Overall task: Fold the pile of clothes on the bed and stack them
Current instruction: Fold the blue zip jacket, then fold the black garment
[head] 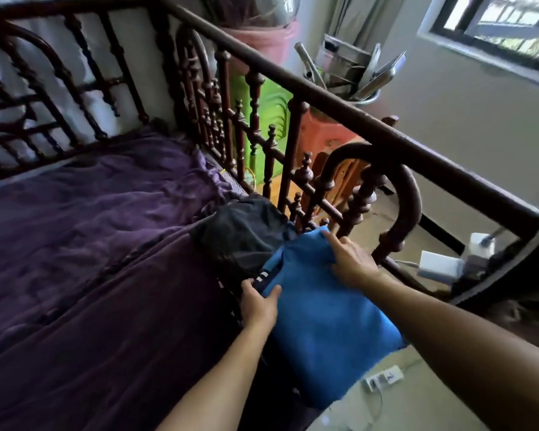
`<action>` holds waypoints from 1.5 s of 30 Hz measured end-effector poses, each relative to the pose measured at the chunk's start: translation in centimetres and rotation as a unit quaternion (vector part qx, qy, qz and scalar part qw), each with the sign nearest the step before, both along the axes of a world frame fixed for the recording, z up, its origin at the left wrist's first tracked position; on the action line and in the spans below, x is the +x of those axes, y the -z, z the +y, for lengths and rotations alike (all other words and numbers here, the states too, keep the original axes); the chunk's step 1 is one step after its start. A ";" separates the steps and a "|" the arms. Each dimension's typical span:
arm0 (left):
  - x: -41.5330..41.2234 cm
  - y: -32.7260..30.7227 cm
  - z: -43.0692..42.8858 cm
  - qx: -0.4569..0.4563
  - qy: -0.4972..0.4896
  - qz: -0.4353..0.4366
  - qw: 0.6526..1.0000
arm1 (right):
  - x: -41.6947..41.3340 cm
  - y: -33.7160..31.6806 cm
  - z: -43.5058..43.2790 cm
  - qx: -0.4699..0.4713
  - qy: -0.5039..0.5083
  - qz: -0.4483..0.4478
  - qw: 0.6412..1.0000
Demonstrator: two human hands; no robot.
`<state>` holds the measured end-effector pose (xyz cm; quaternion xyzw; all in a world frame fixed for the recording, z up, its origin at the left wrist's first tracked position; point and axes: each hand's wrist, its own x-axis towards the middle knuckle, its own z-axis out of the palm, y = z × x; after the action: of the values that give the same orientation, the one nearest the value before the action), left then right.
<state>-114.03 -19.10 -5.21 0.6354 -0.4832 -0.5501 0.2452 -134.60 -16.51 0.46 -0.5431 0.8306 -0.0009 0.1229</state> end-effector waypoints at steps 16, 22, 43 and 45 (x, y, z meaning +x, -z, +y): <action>-3.0 11.5 -2.5 -0.219 0.417 -0.425 0.773 | -1.1 16.2 1.3 0.106 -0.106 0.029 0.988; -1.3 6.8 -2.8 -0.191 0.447 -0.431 0.760 | -0.2 13.4 0.7 0.158 -0.111 0.054 0.980; 39.8 -13.4 26.1 -0.083 -0.084 -0.525 0.843 | 41.8 -7.7 6.1 -0.115 -0.604 -0.028 0.788; 44.6 -14.4 29.8 -0.074 -0.121 -0.529 0.837 | 47.7 -8.6 8.0 -0.126 -0.633 -0.039 0.763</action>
<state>-69.40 10.69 9.23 0.8629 -0.4979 -0.0587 0.0632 -86.89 -8.48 9.09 -0.9554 0.2855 -0.0484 0.0580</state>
